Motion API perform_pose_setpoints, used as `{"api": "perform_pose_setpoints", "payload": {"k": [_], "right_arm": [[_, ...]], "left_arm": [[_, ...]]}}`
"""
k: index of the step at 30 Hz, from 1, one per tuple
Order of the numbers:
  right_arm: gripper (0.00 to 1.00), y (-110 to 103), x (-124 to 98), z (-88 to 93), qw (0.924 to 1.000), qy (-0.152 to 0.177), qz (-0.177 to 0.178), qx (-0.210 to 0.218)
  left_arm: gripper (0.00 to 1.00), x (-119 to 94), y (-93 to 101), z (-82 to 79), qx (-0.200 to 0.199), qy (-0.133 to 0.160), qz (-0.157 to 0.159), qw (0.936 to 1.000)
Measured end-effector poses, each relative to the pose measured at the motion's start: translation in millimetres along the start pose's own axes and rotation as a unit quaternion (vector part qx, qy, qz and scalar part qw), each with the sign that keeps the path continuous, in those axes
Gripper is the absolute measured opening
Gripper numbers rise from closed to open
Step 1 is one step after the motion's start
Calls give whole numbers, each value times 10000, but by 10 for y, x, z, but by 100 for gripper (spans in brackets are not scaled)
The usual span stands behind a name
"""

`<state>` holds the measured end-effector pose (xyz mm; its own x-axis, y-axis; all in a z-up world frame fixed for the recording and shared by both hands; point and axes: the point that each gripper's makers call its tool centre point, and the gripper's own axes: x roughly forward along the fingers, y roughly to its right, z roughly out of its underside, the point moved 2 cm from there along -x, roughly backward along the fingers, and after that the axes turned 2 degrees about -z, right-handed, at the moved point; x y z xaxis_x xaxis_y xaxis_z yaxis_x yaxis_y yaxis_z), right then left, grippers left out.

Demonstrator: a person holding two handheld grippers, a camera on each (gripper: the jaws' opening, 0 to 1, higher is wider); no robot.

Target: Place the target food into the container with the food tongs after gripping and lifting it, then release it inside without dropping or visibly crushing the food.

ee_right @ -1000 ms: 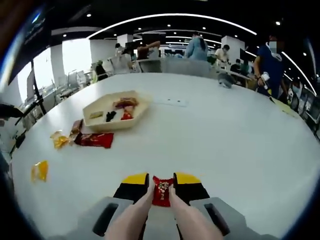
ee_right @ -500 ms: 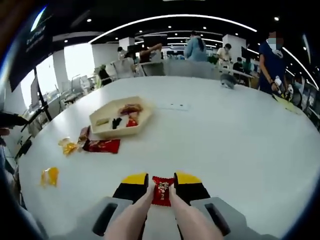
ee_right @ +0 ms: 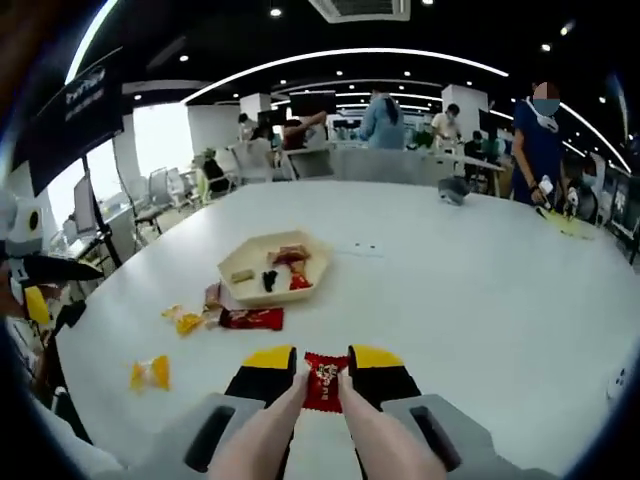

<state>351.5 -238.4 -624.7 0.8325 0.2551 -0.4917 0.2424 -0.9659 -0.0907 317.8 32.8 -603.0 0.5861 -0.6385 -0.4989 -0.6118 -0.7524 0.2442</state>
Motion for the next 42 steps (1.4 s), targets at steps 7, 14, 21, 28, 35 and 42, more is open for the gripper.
{"api": "perform_pose_setpoints", "payload": {"k": [7,14,21,28,35,42], "right_arm": [[20,-413,-321,-48,9999,125,-20,106],[20,-688,-611,-45,9992,351,31,209],[20,-714,-736,-174,9983,519,137,221],[20,-684,-597,-329,9986,525,-5,112],[19,-677,-435,-469,9984,546,-163,-19],[20,-635,5,-881,9969,666,-294,-313]], "left_arm": [[99,-100,-107,-42,83,115,177,9997],[99,-21,-163,34,328,158,500,9981],[99,-40,-113,53,287,229,615,9974],[99,-57,-125,-28,136,377,544,9977],[98,-13,-208,36,-41,282,367,9989],[98,-110,-277,69,-19,238,229,9995]]}}
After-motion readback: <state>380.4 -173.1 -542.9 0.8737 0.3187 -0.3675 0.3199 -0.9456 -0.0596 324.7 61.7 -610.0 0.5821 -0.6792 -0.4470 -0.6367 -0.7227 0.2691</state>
